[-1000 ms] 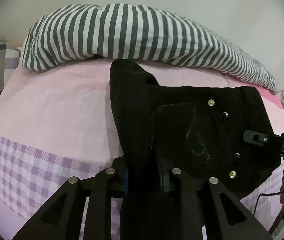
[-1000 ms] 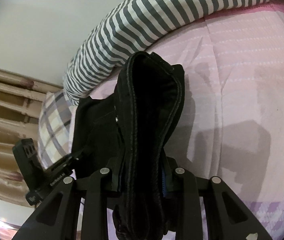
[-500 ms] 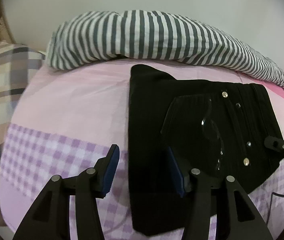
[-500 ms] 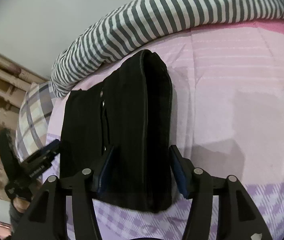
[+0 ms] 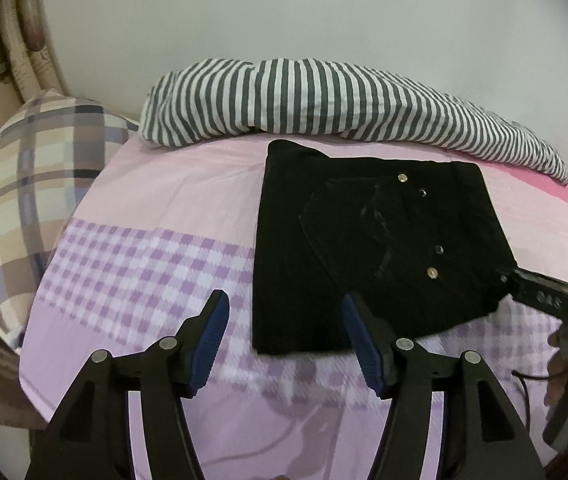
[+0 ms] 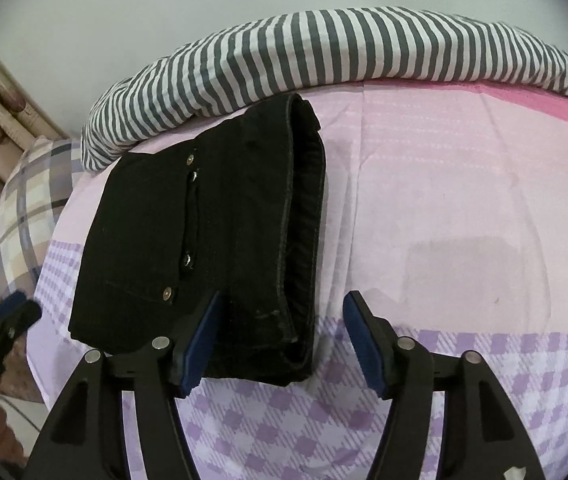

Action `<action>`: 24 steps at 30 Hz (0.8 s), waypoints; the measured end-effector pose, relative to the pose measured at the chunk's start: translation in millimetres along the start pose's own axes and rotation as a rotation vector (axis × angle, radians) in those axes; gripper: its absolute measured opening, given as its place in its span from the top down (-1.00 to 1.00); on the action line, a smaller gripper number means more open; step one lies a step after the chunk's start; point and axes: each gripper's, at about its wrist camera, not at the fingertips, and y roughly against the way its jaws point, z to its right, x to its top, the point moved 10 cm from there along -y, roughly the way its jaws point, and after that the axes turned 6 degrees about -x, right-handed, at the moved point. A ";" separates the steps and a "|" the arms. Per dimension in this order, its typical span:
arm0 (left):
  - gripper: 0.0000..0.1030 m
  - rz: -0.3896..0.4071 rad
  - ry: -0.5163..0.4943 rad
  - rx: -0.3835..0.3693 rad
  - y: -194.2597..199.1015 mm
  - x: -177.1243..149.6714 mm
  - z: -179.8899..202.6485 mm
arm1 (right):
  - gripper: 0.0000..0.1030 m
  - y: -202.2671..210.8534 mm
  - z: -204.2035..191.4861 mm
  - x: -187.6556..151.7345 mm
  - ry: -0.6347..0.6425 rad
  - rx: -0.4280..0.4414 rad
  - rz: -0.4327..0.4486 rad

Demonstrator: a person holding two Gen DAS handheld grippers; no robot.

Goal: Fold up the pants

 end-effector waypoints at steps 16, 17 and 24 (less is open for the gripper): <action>-0.20 0.007 0.019 0.060 18.8 -37.2 -3.1 | -0.49 35.1 -18.0 -10.5 0.075 -0.112 0.091; -0.20 0.010 0.019 0.061 19.5 -38.2 -2.2 | -0.52 38.9 -20.8 -11.7 0.080 -0.113 0.099; -0.20 0.016 0.017 0.061 16.6 -43.3 -1.9 | -0.71 61.9 -44.4 -24.9 0.129 -0.124 0.148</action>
